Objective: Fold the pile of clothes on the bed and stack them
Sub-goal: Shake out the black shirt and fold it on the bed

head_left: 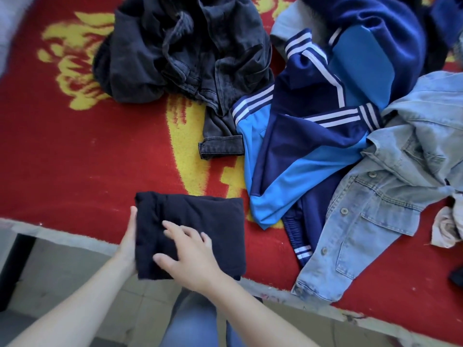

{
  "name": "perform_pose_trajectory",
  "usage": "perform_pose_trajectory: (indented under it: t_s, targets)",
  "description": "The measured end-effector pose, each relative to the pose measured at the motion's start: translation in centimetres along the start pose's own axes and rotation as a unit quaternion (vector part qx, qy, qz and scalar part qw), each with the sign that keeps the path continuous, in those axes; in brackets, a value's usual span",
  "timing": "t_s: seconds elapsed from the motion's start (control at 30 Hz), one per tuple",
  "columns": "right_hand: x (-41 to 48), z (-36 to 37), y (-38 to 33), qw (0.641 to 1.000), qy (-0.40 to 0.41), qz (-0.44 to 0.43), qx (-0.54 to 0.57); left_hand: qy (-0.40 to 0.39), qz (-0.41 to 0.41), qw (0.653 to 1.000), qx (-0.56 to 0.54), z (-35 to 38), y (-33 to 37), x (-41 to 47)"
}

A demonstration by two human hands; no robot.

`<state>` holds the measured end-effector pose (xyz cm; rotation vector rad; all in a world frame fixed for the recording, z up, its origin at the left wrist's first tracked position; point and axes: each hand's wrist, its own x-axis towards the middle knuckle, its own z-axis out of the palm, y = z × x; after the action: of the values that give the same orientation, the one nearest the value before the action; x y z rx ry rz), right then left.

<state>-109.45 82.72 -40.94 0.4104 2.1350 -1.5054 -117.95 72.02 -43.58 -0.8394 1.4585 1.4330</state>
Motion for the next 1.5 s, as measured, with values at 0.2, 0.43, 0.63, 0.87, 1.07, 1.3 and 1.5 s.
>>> perform_pose_trajectory:
  t_s: [0.2, 0.43, 0.63, 0.87, 1.07, 1.3, 1.5]
  targets:
    - [-1.7, 0.5, 6.9, 0.95, 0.153, 0.002, -0.273, 0.066, 0.07, 0.986, 0.133, -1.1, -0.9, 2.0]
    - [-1.0, 1.9, 10.7, 0.907, 0.018, -0.011, -0.421, 0.274, 0.261, 0.811, 0.446, -2.2, -2.1, 2.5]
    - [-0.3, 2.1, 12.2, 0.898, 0.031, -0.031, -0.438, 0.036, 0.504, 0.331, 0.797, -4.7, -6.3, 4.4]
    - [0.3, 1.9, 13.2, 0.884, 0.082, -0.073, -0.455, 0.026, 0.356, 0.39, 0.849, -4.2, -6.4, 6.0]
    - [1.1, 0.8, 13.7, 0.867, 0.093, -0.138, -0.47, 0.022, 0.406, 0.393, 0.825, -4.6, -6.2, 6.4]
    - [1.8, -1.1, 12.4, 0.85, 0.191, -0.224, -0.437, 0.018, 0.488, 0.441, 0.753, -3.8, -4.1, 7.2]
    - [1.9, -4.4, 8.2, 0.817, 0.211, -0.267, -0.466, 0.079, 0.582, 0.432, 0.685, -3.2, -1.6, 5.0]
